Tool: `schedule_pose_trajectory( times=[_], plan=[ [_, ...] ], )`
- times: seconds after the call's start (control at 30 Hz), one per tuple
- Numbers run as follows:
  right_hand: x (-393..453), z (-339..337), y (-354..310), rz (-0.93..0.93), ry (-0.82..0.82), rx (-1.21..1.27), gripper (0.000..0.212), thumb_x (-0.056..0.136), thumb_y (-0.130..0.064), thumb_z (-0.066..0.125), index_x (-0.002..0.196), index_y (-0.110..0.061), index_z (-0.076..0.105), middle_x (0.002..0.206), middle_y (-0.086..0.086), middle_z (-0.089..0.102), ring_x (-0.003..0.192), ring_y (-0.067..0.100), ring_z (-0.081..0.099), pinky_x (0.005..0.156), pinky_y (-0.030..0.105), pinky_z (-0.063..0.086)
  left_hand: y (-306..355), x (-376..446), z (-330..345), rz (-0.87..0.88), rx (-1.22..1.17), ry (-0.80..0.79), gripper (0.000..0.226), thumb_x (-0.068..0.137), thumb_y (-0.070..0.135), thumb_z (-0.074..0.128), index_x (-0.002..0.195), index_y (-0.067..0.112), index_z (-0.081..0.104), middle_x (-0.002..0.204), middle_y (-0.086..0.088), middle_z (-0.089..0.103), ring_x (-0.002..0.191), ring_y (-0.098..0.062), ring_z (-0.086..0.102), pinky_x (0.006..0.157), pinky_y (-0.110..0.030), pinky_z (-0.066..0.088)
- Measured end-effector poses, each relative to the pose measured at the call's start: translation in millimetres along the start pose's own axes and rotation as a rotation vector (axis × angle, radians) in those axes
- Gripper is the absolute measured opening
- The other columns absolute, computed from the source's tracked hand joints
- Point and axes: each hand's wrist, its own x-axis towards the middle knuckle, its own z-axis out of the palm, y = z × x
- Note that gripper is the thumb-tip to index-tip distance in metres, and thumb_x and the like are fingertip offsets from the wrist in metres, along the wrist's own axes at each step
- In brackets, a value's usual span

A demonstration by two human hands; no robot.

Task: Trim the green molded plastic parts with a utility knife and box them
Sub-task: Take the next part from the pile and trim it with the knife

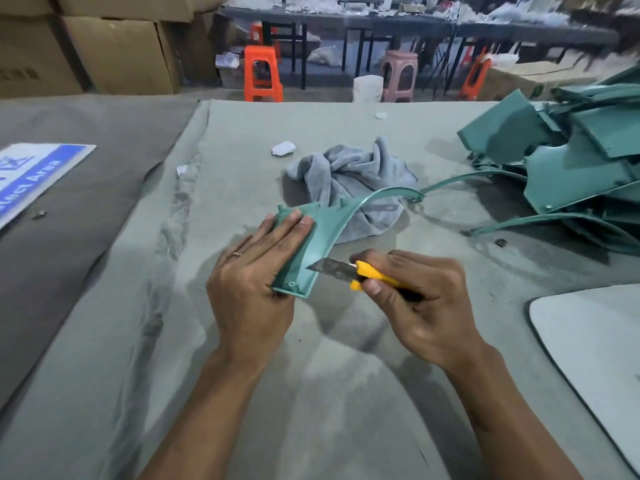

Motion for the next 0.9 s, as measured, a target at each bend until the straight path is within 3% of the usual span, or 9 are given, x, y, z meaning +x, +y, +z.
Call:
schedule_pose_trajectory(
  times=[0.1, 0.2, 0.33, 0.4, 0.53, 0.6, 0.7, 0.8, 0.9],
  plan=[
    [3, 2, 0, 0.125, 0.159, -0.229, 0.026, 0.101, -0.019, 0.067, 0.124, -0.012, 0.076, 0.088, -0.005, 0.074, 0.064, 0.021, 0.066, 0.057, 0.034, 0.052, -1, 1, -1, 0.011, 0.026, -0.010, 0.050, 0.087, 0.000, 0.052, 0.130, 0.019, 0.068, 0.134, -0.002, 0.067, 0.130, -0.024, 0.061, 0.095, -0.054, 0.054],
    [5, -7, -2, 0.146, 0.292, -0.415, 0.030, 0.102, -0.022, 0.065, 0.130, -0.015, 0.073, 0.091, -0.002, 0.074, 0.068, 0.023, 0.067, 0.057, 0.039, 0.054, -1, -1, 0, -0.010, 0.042, 0.008, 0.058, 0.081, -0.010, 0.055, 0.130, 0.019, 0.067, 0.133, -0.002, 0.067, 0.129, -0.026, 0.061, 0.095, -0.055, 0.054],
    [3, -6, -10, -0.030, 0.033, -0.126, 0.025, 0.104, -0.025, 0.066, 0.126, -0.019, 0.076, 0.085, -0.019, 0.060, 0.059, 0.008, 0.052, 0.050, 0.034, 0.045, 1, 0, 0, 0.013, 0.035, 0.003, 0.047, 0.089, -0.001, 0.061, 0.130, 0.020, 0.067, 0.134, -0.001, 0.066, 0.131, -0.024, 0.060, 0.094, -0.056, 0.053],
    [4, -1, -6, 0.046, 0.067, -0.165, 0.025, 0.103, -0.025, 0.066, 0.125, -0.018, 0.076, 0.086, -0.012, 0.069, 0.060, 0.014, 0.060, 0.051, 0.037, 0.049, 0, 1, 0, 0.017, 0.032, -0.011, 0.050, 0.087, -0.001, 0.060, 0.130, 0.021, 0.067, 0.135, 0.000, 0.065, 0.131, -0.023, 0.059, 0.094, -0.056, 0.053],
    [5, -10, 5, 0.276, 0.283, -0.474, 0.033, 0.102, -0.026, 0.062, 0.132, -0.018, 0.073, 0.091, 0.004, 0.076, 0.070, 0.030, 0.069, 0.057, 0.043, 0.055, 0, 0, 2, 0.031, 0.032, -0.012, 0.062, 0.078, -0.011, 0.059, 0.130, 0.022, 0.066, 0.135, 0.001, 0.065, 0.131, -0.023, 0.060, 0.093, -0.058, 0.052],
    [3, -18, 5, 0.186, 0.244, -0.379, 0.031, 0.103, -0.025, 0.063, 0.131, -0.017, 0.074, 0.091, 0.002, 0.075, 0.069, 0.028, 0.069, 0.057, 0.042, 0.055, 1, 0, 2, 0.048, 0.011, -0.005, 0.063, 0.079, -0.013, 0.059, 0.131, 0.022, 0.064, 0.135, 0.000, 0.065, 0.131, -0.022, 0.060, 0.092, -0.058, 0.052],
    [1, -16, 4, 0.057, 0.100, -0.143, 0.028, 0.103, -0.026, 0.065, 0.128, -0.017, 0.075, 0.089, -0.018, 0.068, 0.063, 0.007, 0.061, 0.055, 0.029, 0.047, 0, -3, 1, 0.083, -0.013, 0.001, 0.063, 0.079, -0.015, 0.059, 0.131, 0.021, 0.065, 0.136, 0.001, 0.065, 0.131, -0.020, 0.060, 0.092, -0.058, 0.052],
    [5, -16, 16, 0.256, 0.252, -0.293, 0.028, 0.103, -0.026, 0.065, 0.128, -0.018, 0.075, 0.080, -0.010, 0.070, 0.061, 0.015, 0.063, 0.057, 0.032, 0.047, -2, -1, 0, 0.091, -0.055, 0.012, 0.060, 0.081, -0.012, 0.056, 0.129, 0.021, 0.065, 0.133, -0.001, 0.067, 0.128, -0.020, 0.062, 0.092, -0.057, 0.054],
    [4, -24, 26, 0.456, 0.437, -0.468, 0.027, 0.105, -0.022, 0.064, 0.130, -0.019, 0.074, 0.067, -0.007, 0.058, 0.057, 0.021, 0.055, 0.056, 0.032, 0.041, 1, 0, -2, 0.093, -0.095, 0.012, 0.045, 0.089, 0.001, 0.050, 0.128, 0.019, 0.065, 0.130, -0.003, 0.068, 0.126, -0.022, 0.064, 0.092, -0.057, 0.055]
  ],
)
